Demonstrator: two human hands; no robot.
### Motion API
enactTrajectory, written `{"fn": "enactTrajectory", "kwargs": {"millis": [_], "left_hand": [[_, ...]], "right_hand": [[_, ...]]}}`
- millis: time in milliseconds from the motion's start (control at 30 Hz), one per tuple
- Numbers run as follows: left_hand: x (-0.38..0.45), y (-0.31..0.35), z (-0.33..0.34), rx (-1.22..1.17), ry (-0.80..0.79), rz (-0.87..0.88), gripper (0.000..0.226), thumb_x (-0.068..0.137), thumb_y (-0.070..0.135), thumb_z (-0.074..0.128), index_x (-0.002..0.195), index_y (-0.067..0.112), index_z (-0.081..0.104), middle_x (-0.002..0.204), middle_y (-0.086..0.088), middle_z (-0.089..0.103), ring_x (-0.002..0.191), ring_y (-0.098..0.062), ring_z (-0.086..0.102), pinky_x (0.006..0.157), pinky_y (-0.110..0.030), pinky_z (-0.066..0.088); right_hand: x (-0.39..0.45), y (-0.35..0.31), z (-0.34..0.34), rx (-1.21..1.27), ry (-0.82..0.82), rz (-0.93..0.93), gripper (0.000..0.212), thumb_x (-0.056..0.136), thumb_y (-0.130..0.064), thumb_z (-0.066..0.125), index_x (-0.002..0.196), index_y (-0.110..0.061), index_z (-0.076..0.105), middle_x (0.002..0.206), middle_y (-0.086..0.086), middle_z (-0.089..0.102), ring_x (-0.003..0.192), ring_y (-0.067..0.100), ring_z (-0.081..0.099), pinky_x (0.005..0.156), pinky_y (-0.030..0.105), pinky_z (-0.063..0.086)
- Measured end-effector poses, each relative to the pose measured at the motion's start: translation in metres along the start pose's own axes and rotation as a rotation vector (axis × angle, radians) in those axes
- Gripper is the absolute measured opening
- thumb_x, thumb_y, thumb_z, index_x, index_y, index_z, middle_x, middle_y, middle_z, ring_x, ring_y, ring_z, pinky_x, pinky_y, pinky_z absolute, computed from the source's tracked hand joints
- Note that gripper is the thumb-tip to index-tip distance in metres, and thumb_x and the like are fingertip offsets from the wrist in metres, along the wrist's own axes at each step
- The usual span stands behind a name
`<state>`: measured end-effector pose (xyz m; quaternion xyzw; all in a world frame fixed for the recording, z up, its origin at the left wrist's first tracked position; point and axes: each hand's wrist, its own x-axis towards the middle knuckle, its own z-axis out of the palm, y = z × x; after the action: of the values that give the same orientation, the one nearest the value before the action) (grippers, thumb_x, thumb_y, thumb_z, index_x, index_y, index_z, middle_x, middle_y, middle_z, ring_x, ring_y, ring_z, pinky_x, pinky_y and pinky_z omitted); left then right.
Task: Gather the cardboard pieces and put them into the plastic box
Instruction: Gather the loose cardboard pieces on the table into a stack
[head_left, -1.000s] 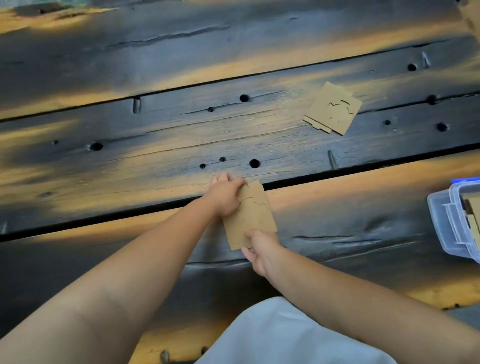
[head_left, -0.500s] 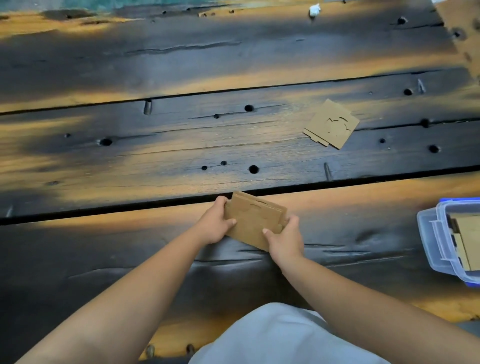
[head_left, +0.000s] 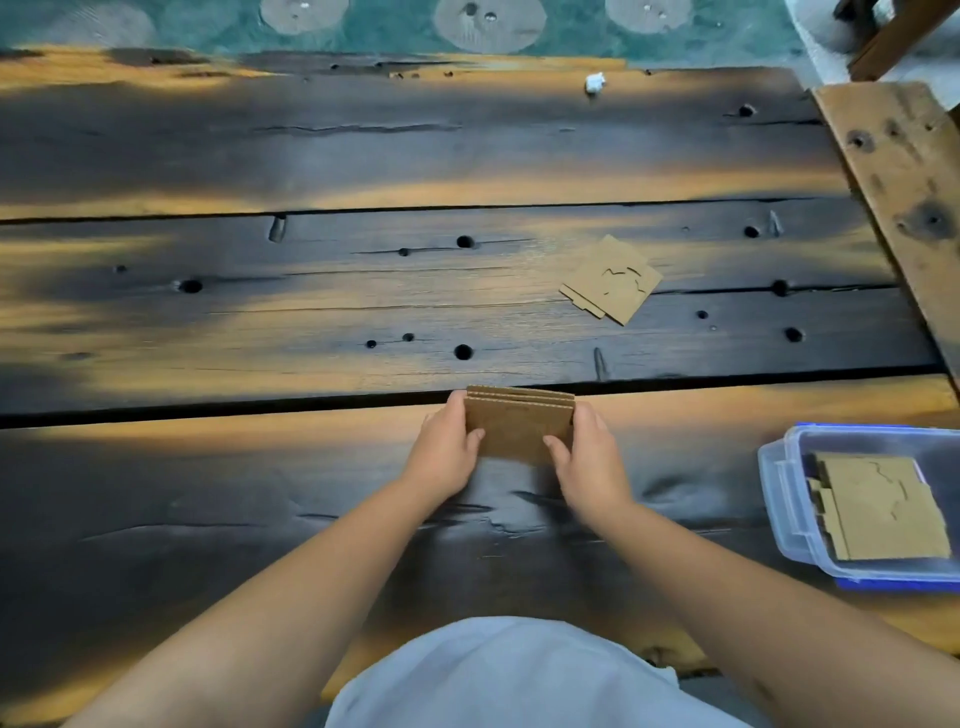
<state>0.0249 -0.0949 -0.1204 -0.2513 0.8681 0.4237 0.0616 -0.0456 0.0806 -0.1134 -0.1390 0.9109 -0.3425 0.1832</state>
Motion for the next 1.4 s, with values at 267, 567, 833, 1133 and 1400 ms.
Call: {"fn": "enactTrajectory", "kwargs": {"millis": [267,567,833,1133,1400], "left_hand": [[0.056,0.064,0.029,-0.053,0.042,-0.013,0.045,0.091,0.016,0.058,0.132,0.013,0.040,0.120,-0.017,0.060,0.115,-0.033,0.052,0.097,-0.038,0.043],[0.146,0.109,0.049,0.061,-0.079,0.030,0.037,0.091,0.015,0.057,0.127,0.016,0.046,0.126,-0.012,0.056,0.116,-0.032,0.050,0.096,-0.039,0.041],[0.247,0.154,0.050,0.289,-0.263,0.105,0.046,0.088,0.009,0.053,0.133,0.011,0.043,0.132,-0.016,0.054,0.119,-0.031,0.051,0.088,-0.028,0.037],[0.335,0.184,0.065,0.577,-0.528,0.294,0.053,0.084,0.017,0.053,0.137,0.015,0.047,0.152,-0.011,0.027,0.138,-0.031,0.029,0.113,-0.036,0.024],[0.365,0.176,0.073,0.697,-0.629,0.371,0.063,0.085,0.023,0.051,0.146,0.016,0.033,0.163,-0.005,0.007,0.149,-0.022,0.009,0.119,-0.039,0.016]], "right_hand": [[0.046,0.023,-0.059,0.051,0.060,0.090,0.025,0.088,-0.019,0.066,0.104,-0.017,0.047,0.105,0.008,0.063,0.099,0.029,0.058,0.078,0.035,0.043],[0.103,0.046,-0.085,0.243,0.079,0.322,0.039,0.088,-0.022,0.067,0.121,-0.015,0.048,0.119,0.007,0.064,0.110,0.027,0.059,0.088,0.033,0.046],[0.159,0.037,-0.060,0.614,0.165,0.730,0.033,0.087,-0.025,0.068,0.114,-0.014,0.053,0.118,0.009,0.064,0.110,0.033,0.058,0.098,0.046,0.047],[0.203,0.013,-0.035,1.282,0.291,1.116,0.011,0.090,-0.013,0.066,0.093,-0.016,0.057,0.090,-0.002,0.060,0.074,0.012,0.063,0.053,0.025,0.057],[0.229,0.010,-0.034,1.452,0.290,1.136,0.020,0.088,-0.010,0.068,0.101,-0.018,0.056,0.098,-0.001,0.062,0.085,0.015,0.060,0.093,0.043,0.051]]}}
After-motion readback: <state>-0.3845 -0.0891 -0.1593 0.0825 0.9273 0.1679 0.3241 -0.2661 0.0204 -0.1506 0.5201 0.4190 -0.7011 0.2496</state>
